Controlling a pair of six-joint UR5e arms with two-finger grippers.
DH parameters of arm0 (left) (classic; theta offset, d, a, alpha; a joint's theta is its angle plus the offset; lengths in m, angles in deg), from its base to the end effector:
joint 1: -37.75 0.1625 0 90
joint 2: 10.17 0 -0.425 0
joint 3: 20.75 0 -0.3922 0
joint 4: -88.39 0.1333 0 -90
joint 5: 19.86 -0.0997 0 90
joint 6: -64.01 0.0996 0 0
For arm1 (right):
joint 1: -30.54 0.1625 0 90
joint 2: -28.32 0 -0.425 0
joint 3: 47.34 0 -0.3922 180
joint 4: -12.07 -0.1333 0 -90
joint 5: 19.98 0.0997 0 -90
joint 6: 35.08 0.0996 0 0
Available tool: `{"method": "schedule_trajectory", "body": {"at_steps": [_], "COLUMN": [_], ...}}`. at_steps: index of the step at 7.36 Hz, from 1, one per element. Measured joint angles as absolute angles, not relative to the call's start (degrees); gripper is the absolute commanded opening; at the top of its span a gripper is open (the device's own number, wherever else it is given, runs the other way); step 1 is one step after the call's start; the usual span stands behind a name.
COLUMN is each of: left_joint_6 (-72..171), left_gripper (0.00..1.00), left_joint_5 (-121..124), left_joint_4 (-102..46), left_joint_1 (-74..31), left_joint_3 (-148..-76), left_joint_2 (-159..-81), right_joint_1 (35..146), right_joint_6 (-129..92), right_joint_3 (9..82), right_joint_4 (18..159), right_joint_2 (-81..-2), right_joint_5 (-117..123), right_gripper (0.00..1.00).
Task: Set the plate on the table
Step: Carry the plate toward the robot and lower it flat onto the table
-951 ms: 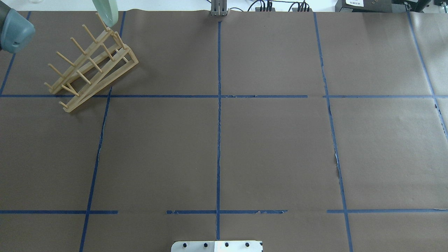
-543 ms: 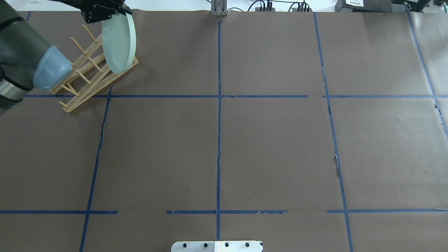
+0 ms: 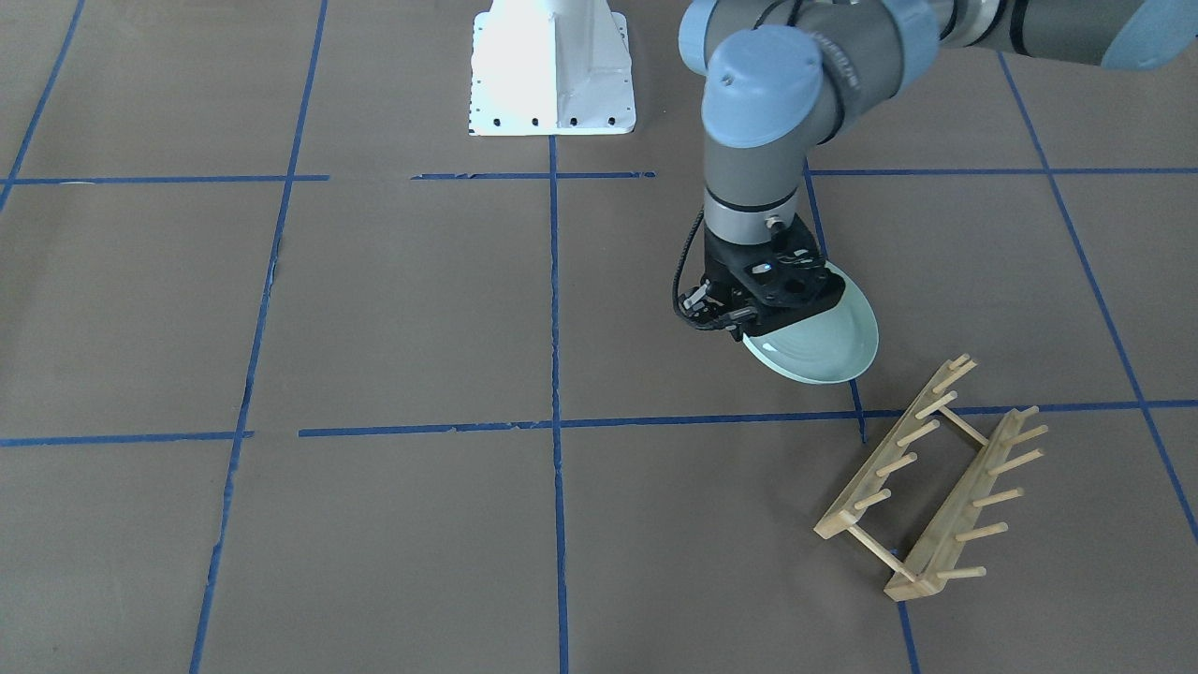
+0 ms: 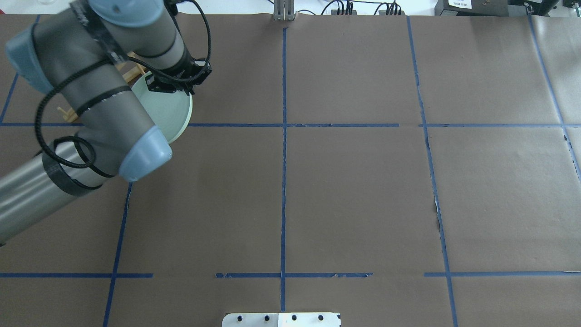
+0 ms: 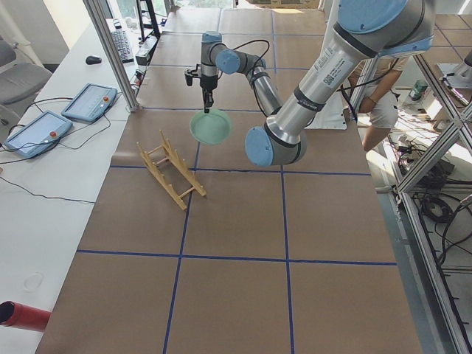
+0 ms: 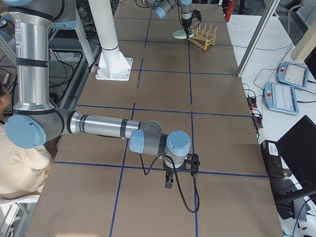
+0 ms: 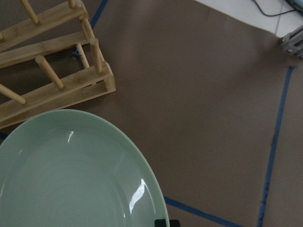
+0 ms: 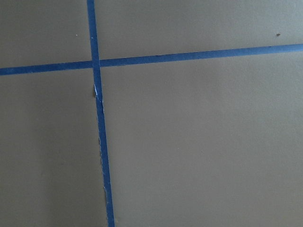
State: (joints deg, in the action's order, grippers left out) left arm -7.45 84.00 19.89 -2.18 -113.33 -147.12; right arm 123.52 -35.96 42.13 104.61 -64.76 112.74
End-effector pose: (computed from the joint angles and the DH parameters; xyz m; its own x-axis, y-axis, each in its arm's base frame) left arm 0.4654 -0.5323 0.1928 0.8124 -0.2775 -0.5128 0.2938 0.9545 -0.0511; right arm 0.0895 -0.4558 0.6950 0.7306 0.0955 0.6761 -0.0405 0.9945 -0.0968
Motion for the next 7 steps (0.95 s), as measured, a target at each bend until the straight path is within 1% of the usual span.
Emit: {"method": "schedule_trajectory", "body": {"at_steps": [1, 2, 4, 6, 7], "left_joint_6": [-6.4, -6.1, -6.2, -7.8, -9.2], "left_gripper": [0.00, 0.00, 0.00, 0.00, 0.28], "left_joint_5": [82.5, 81.8, 81.4, 81.4, 81.4], "left_joint_4": [21.9, 22.2, 19.6, 15.0, 13.3], "left_joint_1": [1.1, 3.7, 7.1, 8.2, 8.5], "left_joint_3": [-108.9, -106.8, -105.5, -105.3, -105.3], "left_joint_2": [-149.4, -150.2, -149.4, -148.3, -147.9], "right_joint_1": [123.5, 123.5, 123.5, 123.5, 123.5], "right_joint_6": [-36.0, -36.0, -36.0, -36.0, -36.0], "right_joint_3": [42.1, 42.1, 42.1, 42.1, 42.1], "right_joint_4": [104.6, 104.6, 104.6, 104.6, 104.6], "right_joint_2": [-64.8, -64.8, -64.8, -64.8, -64.8], "right_joint_5": [112.7, 112.7, 112.7, 112.7, 112.7], "right_gripper": [1.00, 1.00, 1.00, 1.00, 1.00]}}
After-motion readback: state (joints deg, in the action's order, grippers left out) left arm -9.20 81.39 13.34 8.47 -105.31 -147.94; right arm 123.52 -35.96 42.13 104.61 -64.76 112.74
